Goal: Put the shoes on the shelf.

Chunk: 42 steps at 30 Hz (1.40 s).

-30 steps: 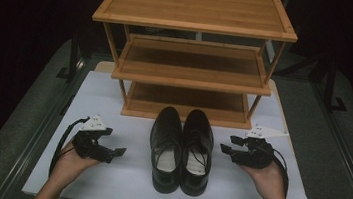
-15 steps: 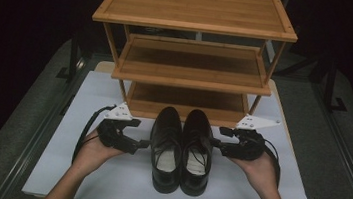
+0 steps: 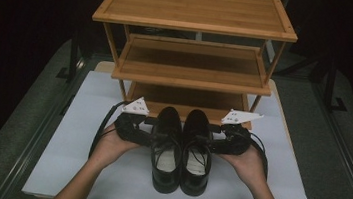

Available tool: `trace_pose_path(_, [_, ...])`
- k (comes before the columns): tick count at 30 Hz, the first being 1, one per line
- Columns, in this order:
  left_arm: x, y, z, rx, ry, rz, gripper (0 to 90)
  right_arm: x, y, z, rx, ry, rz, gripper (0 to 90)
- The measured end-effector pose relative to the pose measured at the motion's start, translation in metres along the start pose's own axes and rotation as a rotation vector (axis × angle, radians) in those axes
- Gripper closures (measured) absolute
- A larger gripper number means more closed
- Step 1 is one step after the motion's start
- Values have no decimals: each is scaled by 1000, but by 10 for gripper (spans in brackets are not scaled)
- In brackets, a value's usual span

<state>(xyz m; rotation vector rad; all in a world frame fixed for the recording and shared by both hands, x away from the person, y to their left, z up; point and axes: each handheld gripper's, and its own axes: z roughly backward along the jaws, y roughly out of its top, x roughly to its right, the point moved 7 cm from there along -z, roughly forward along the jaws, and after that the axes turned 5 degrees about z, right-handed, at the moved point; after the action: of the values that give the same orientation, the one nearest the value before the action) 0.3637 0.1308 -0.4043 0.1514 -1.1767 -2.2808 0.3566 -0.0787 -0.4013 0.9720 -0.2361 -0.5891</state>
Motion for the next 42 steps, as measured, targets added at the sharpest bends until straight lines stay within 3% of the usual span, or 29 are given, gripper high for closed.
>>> trace_pose_path(9, [4, -15, -10, -15, 31, 6, 338, 1, -20, -7, -41, -11, -18, 409])
trace_pose_path(12, [7, -18, -12, -1, 25, 4, 376, 0, -25, -9, -52, -7, -18, 416])
trace_pose_path(20, [13, -19, -11, 12, 21, -18, 554, -6, -29, -13, -57, 1, 15, 571])
trace_pose_path(23, [16, -19, -10, 14, 26, -31, 665, -6, -31, -13, -47, 2, 11, 617])
trace_pose_path(26, [20, -19, -9, 8, 44, -62, 774, -8, -30, -12, -32, 1, 20, 741])
trace_pose_path(27, [20, -19, -9, 8, 44, -62, 800, -8, -30, -12, -32, 1, 20, 741])
trace_pose_path(29, [20, -19, -8, 12, 43, -55, 844, -9, -31, -11, -28, -9, 27, 838])
trace_pose_path(35, [19, -19, -6, 28, 46, -48, 867, -9, -30, -10, -23, -31, 25, 857])
trace_pose_path(42, [13, -15, 3, 63, 92, -48, 872, -3, -25, -5, 4, -91, 3, 865])
